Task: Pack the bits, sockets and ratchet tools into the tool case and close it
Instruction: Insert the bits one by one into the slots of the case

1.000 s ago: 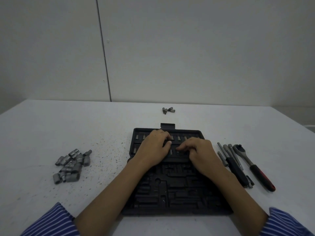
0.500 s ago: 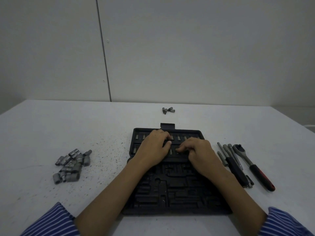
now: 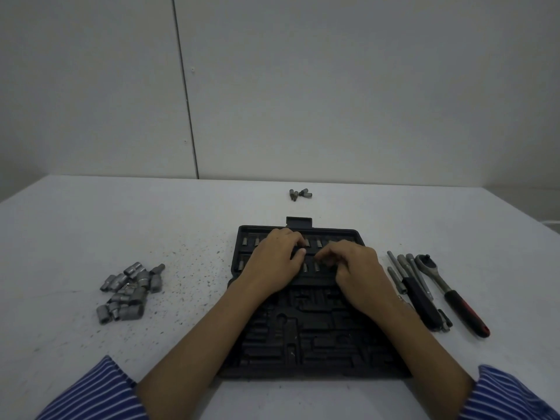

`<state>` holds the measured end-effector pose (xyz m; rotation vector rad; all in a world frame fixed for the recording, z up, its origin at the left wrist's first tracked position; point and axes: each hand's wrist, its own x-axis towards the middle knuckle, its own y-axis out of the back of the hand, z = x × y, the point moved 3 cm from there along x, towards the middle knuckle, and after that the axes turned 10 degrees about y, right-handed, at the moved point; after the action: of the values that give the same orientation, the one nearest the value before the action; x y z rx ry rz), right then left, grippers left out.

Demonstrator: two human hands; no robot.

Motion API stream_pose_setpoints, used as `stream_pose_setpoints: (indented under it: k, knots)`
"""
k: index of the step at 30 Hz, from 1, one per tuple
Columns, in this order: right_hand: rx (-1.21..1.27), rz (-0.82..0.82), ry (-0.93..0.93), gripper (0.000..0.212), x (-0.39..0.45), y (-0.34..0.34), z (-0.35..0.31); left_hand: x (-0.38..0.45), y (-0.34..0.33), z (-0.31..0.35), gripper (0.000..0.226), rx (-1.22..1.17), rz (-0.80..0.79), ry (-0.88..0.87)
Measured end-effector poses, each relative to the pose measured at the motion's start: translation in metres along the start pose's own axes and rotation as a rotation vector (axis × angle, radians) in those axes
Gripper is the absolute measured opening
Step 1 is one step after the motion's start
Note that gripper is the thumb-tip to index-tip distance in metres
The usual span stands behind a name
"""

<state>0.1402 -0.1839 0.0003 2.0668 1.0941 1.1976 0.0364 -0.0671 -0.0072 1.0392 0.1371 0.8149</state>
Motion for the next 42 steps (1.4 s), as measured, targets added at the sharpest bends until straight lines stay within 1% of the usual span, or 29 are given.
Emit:
stream_pose_setpoints:
  k: [13, 24, 27, 30, 35, 42]
  knots:
    - [-0.033, -0.03, 0.017, 0.046, 0.0, -0.003, 0.003, 0.0, 0.0, 0.0, 0.022, 0.002, 0.009, -0.006]
    - [-0.033, -0.035, 0.027, 0.042, 0.002, -0.002, 0.002, 0.001, -0.001, 0.0, 0.022, 0.003, 0.001, -0.005]
    - [-0.026, -0.05, 0.015, 0.04, 0.003, 0.0, -0.001, 0.001, 0.001, -0.001, 0.02, -0.034, 0.004, 0.009]
    - [-0.031, -0.085, 0.001, 0.035, 0.006, 0.002, -0.004, 0.002, 0.002, 0.0, 0.019, -0.068, -0.003, 0.035]
    - [-0.037, -0.149, -0.028, 0.025, 0.011, 0.004, -0.008, 0.005, 0.004, 0.002, 0.017, -0.052, -0.01, 0.044]
    - [-0.142, -0.285, -0.036, 0.019, 0.027, 0.005, -0.008, 0.015, 0.011, 0.002, 0.017, -0.039, -0.029, 0.062]
